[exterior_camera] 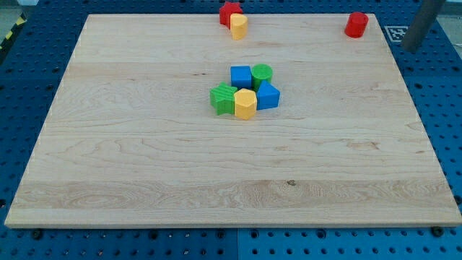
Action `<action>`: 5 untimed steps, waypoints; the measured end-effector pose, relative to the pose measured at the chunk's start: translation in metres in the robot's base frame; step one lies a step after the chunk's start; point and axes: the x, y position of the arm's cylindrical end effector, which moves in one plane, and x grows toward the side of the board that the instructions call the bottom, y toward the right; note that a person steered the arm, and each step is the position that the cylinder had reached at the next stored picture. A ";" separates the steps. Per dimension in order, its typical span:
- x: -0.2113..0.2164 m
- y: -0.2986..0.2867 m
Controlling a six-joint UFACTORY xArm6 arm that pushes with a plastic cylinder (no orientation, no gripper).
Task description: Add the red circle into the group of blocks
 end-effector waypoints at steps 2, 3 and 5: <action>-0.012 -0.015; -0.066 -0.016; -0.065 -0.019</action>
